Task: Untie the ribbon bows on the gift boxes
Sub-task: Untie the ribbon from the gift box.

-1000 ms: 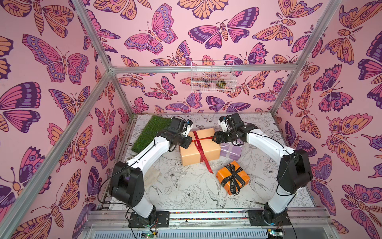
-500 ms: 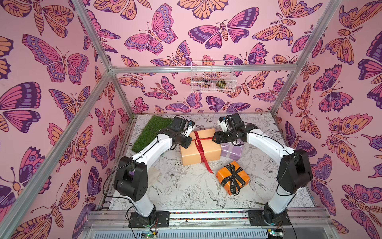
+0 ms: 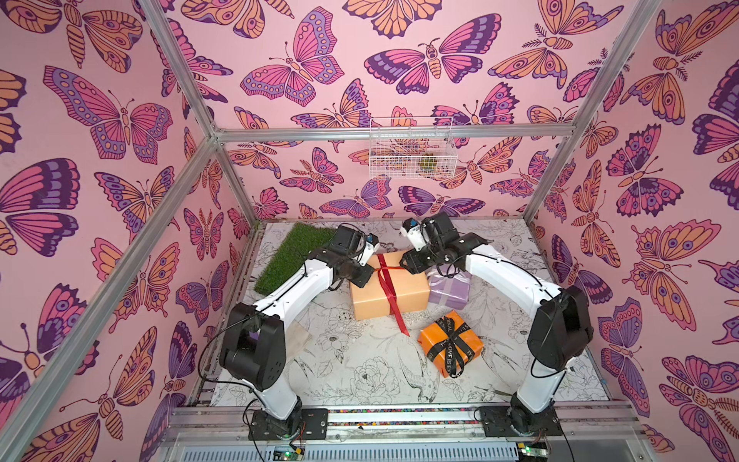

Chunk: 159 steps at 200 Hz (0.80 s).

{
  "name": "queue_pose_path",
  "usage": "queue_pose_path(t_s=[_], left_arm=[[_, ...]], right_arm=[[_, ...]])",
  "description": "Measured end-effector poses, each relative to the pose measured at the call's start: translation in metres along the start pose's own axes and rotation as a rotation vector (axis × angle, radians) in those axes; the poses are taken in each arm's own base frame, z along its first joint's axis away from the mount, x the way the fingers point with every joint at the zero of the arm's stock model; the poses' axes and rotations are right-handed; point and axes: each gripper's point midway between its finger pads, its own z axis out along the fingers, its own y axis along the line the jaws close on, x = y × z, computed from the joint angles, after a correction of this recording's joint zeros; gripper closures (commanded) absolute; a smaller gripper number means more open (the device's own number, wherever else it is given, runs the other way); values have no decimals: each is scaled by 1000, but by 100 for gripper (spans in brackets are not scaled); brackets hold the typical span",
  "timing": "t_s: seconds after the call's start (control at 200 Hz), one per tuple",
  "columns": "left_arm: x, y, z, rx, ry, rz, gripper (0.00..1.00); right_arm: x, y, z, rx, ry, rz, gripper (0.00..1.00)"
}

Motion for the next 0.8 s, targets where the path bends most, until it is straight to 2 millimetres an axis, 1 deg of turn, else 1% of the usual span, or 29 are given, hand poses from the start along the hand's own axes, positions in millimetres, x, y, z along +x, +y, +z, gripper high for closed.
queue_pose_path(t_s=[0.055, 0.105, 0.215, 0.295, 0.421, 0.511, 0.566, 0.576, 0.596, 0.796], left_arm=[[0, -1, -1, 5, -2, -8, 100], [-1, -2, -1, 8, -3, -15, 100], [0, -4, -4, 19, -8, -25, 100], [1, -6, -5, 26, -10, -35, 100], [2, -9, -7, 31, -11, -40, 100], [3, -9, -7, 32, -11, -44, 100], [4, -9, -6, 32, -9, -48, 100], [4, -9, -6, 32, -9, -48, 100], [4, -10, -6, 32, -9, -48, 100], [7, -5, -5, 4, -4, -86, 100]], right_arm=[[0, 9, 7, -6, 12, -58, 46], [3, 13, 14, -10, 26, -97, 46], [13, 12, 27, -13, 67, -147, 46], [16, 11, 32, -15, 78, -170, 49], [12, 10, 33, -10, 71, -196, 64], [8, 9, 36, -4, 68, -205, 81], [7, 9, 37, -4, 67, -210, 93], [7, 8, 37, -3, 67, -206, 94], [7, 8, 37, -3, 67, -211, 99], [8, 4, 37, 31, 57, -193, 100]])
